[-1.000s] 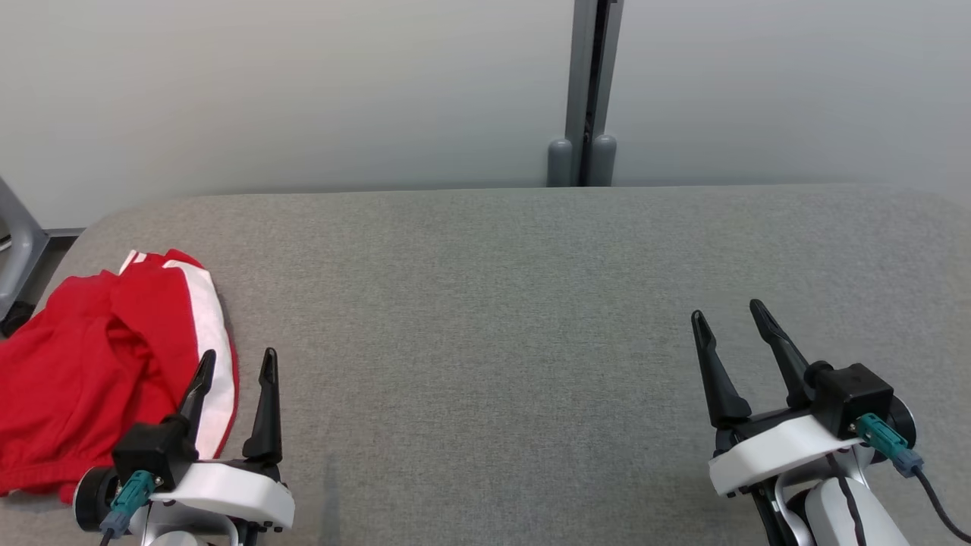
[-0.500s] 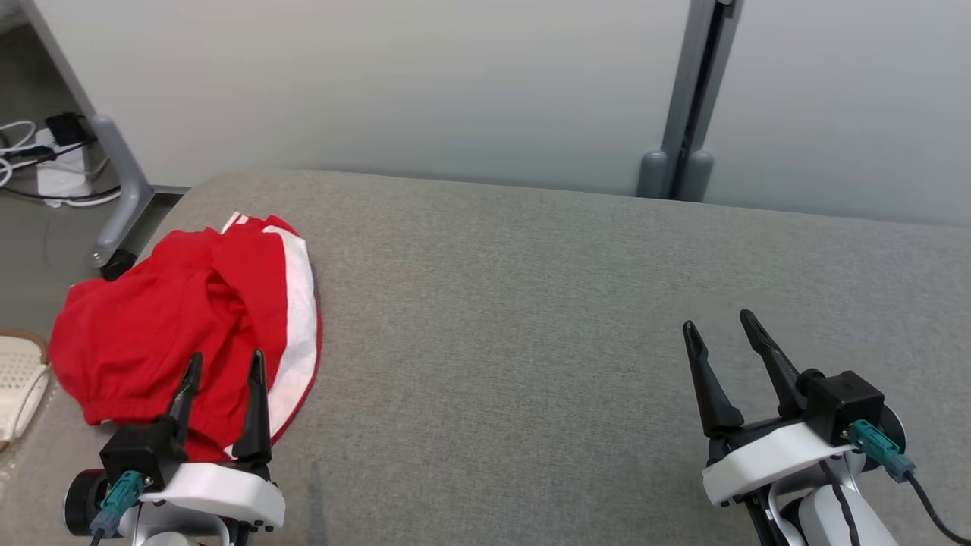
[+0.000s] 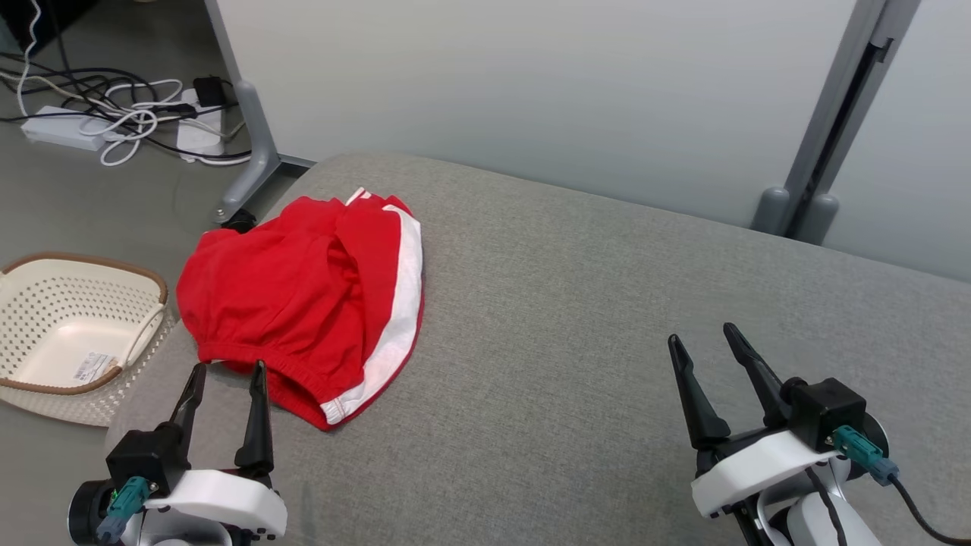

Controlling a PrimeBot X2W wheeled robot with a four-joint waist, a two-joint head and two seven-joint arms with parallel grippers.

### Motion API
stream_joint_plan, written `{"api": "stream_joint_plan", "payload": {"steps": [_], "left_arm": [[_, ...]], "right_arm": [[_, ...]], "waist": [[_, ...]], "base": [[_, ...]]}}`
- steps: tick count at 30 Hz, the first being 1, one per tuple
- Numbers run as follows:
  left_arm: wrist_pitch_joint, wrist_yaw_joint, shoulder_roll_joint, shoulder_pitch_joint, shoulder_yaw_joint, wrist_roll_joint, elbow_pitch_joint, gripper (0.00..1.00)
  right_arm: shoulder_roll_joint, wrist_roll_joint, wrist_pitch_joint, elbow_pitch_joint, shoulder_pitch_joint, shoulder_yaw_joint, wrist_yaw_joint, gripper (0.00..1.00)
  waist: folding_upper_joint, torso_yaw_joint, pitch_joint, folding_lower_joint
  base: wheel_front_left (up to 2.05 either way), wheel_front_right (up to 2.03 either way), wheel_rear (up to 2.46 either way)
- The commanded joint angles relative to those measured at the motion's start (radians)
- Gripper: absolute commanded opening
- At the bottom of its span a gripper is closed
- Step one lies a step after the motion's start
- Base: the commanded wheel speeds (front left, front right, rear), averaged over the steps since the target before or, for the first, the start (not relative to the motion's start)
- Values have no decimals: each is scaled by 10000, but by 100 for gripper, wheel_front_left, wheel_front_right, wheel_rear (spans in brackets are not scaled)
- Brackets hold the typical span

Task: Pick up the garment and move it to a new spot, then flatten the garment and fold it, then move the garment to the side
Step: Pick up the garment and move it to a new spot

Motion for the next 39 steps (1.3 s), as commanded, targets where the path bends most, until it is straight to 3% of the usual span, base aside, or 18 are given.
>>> {"api": "stream_joint_plan", "payload": {"steps": [1,13,20,31,39], "left_arm": [[-16,76,68,102,5,13,24,100],[-16,122,181,50,59,-77,76,100],[566,-100,736,-812,73,-225,117,100],[3225,-512,2164,-3669,-269,-1282,1405,100],[5350,-542,3515,-5746,-957,-3345,3063,100]], "right_arm": [[-75,81,-53,50,4,42,18,100],[-77,246,-53,232,-70,335,18,100],[-75,158,-53,219,-212,465,18,100],[-80,-101,-53,127,-722,557,18,100],[-82,-156,-51,-26,-1385,664,12,100]], "waist": [[0,288,-107,-1],[0,397,-119,-1],[0,109,120,-1],[0,-402,943,-1],[0,-1321,1913,-1]], "base": [[0,0,0],[0,0,0],[0,0,0],[0,0,0],[0,0,0]]}}
